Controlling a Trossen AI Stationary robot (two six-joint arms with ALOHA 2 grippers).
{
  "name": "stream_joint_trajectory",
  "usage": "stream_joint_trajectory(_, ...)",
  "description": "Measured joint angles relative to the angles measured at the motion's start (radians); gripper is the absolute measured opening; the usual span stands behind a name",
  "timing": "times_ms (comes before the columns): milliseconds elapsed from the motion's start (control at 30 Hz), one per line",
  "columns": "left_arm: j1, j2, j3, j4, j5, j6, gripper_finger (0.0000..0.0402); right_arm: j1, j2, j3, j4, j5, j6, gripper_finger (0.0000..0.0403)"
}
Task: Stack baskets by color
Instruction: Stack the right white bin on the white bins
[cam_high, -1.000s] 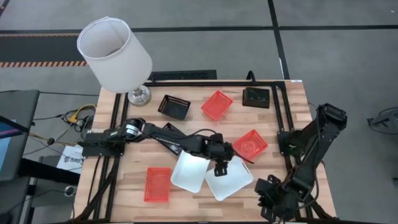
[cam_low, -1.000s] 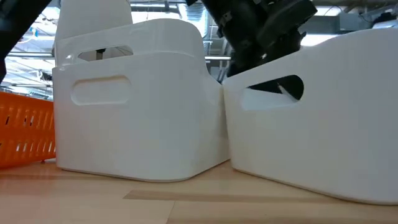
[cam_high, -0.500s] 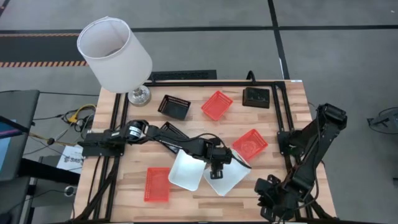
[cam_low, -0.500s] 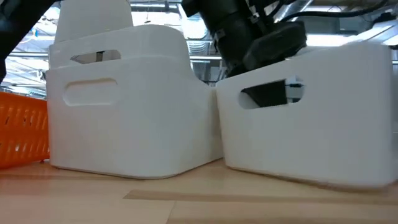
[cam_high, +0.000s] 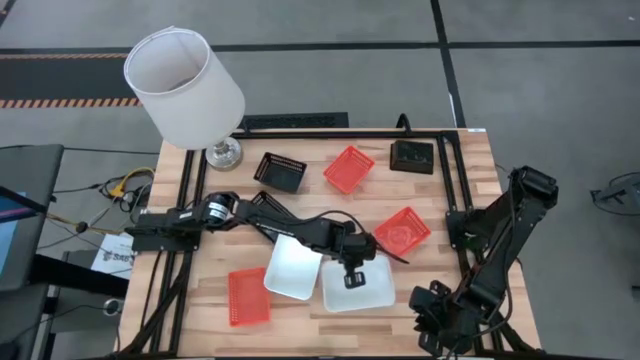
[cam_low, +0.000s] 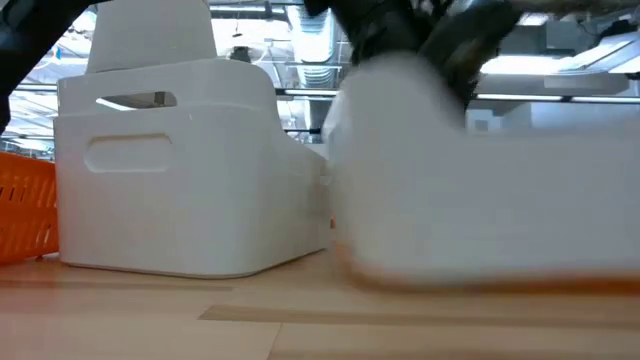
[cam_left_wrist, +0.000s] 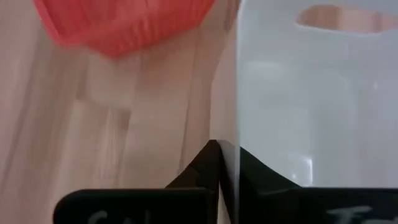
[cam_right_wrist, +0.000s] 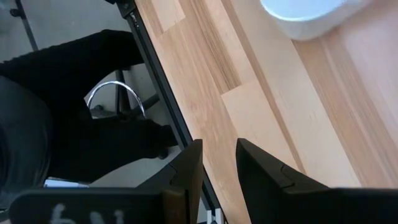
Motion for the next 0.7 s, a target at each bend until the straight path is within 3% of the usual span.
stream_joint_trajectory(167, 0.000, 0.000, 0.160, -0.114, -0.025, 0.000, 0.0000, 0.000, 0.000, 0.000, 0.000, 0.000, 0.000, 0.0120)
stream_joint_trajectory(333, 0.001, 0.000, 0.370, -0.390, -0.153, -0.005, 0.0000, 0.001, 0.000, 0.000, 0.000, 0.000, 0.002, 0.0120)
stream_joint_trajectory(500, 0.006, -0.154, 0.291, -0.578, -0.286, -0.152, 0.0000, 0.001, 0.000, 0.000, -0.002, 0.000, -0.005, 0.0120)
stream_joint_trajectory(700, -0.048, -0.346, 0.255, -0.804, -0.558, -0.461, 0.0000, 0.001, 0.000, 0.000, -0.002, 0.027, -0.055, 0.0120)
